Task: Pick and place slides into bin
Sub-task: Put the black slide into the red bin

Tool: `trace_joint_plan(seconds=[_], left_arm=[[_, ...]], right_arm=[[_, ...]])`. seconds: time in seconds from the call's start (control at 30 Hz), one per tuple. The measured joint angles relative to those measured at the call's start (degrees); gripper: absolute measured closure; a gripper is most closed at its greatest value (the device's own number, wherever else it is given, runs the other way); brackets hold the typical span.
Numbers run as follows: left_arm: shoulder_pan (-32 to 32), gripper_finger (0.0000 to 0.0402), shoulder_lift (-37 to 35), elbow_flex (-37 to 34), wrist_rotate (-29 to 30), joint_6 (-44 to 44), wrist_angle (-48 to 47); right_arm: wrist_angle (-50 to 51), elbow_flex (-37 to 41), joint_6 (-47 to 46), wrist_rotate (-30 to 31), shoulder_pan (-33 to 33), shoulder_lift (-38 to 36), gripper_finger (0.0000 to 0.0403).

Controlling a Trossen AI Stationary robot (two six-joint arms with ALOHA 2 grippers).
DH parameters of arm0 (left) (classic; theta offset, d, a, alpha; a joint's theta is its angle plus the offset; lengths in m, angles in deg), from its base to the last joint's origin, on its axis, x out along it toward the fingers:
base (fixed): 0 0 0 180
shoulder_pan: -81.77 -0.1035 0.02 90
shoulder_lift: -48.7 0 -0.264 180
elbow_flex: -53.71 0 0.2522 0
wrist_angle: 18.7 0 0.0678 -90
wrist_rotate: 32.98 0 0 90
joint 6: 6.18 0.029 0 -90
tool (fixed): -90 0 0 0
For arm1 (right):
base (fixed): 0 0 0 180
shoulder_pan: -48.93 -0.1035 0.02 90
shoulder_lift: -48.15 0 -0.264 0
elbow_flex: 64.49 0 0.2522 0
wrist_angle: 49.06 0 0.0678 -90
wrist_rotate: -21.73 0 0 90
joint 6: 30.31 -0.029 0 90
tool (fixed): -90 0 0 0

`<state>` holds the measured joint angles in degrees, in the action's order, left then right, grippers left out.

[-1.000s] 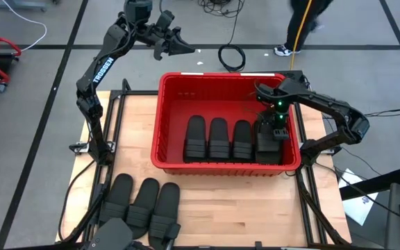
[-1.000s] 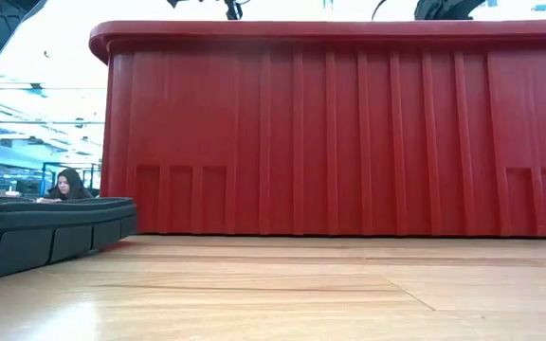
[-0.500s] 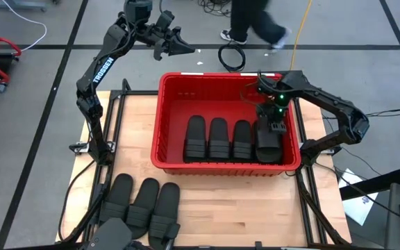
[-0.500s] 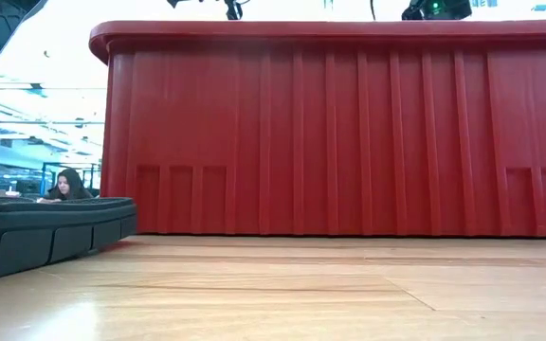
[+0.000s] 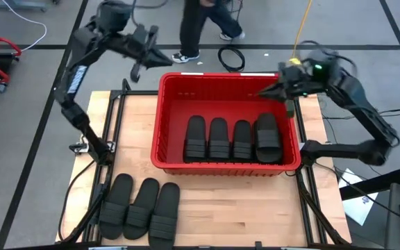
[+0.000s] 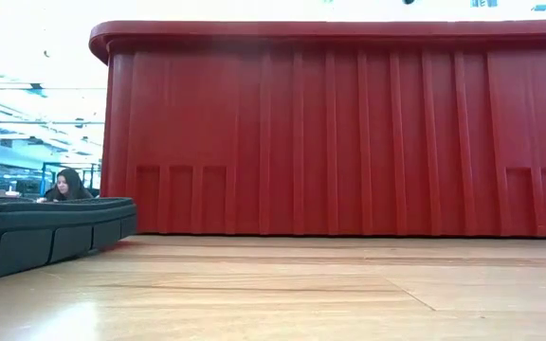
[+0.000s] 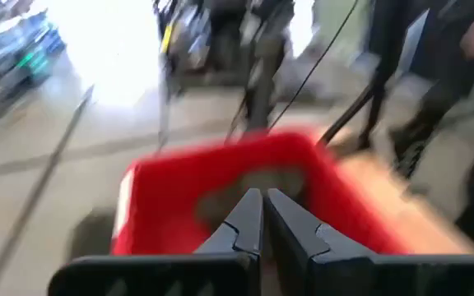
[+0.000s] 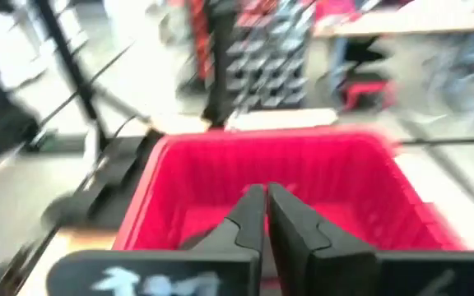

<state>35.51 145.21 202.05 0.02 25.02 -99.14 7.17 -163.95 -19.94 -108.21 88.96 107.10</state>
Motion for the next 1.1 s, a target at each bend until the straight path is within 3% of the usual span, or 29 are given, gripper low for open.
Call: trace_joint_plan(seconds=[0.1, 0.2, 0.3, 0.47, 0.57, 0.63, 0.83, 1.1], left_arm=[[2.39, 0.0389, -3.15, -0.02, 10.17, 2.6, -6.21], [5.02, 0.0399, -5.54, -0.02, 13.52, 2.4, -7.84], [7.54, 0.04, -7.3, 0.0, 13.74, 1.02, -8.28], [10.81, 0.0401, -9.34, -0.02, 13.05, -0.24, -15.29], [11.71, 0.0401, -9.7, -0.02, 11.96, 0.0, -22.92], [12.62, 0.0401, -9.86, -0.77, 10.32, -0.66, -23.1], [14.31, 0.0401, -14.73, -11.34, -0.29, 2.23, -21.69], [14.32, 0.0401, -23.49, -38.51, -9.31, 0.93, -10.25]], right_arm=[[-6.54, 4.74, -8.28, 2.69, -0.25, -5.41, 0.0391], [-13.4, 11.42, -15.51, 8.38, -1.86, -9.34, 0.0397], [-23.52, 19.69, -22.25, 14.37, -3.88, -12.58, 0.0401], [-48.55, 33.23, -32.1, 15.53, -8.46, -17.04, 0.0402], [-56.8, 38.4, -34.68, 20.72, -10.55, -18.53, 0.0402], [-58.46, 40.13, -34.81, 23.06, -11.8, -18.99, 0.0402], [-61.62, 40.31, -32.36, 25.09, -15.86, -18.27, 0.0403], [-67.02, 38.4, -29.42, 26.96, -25.32, -13.8, 0.0403]])
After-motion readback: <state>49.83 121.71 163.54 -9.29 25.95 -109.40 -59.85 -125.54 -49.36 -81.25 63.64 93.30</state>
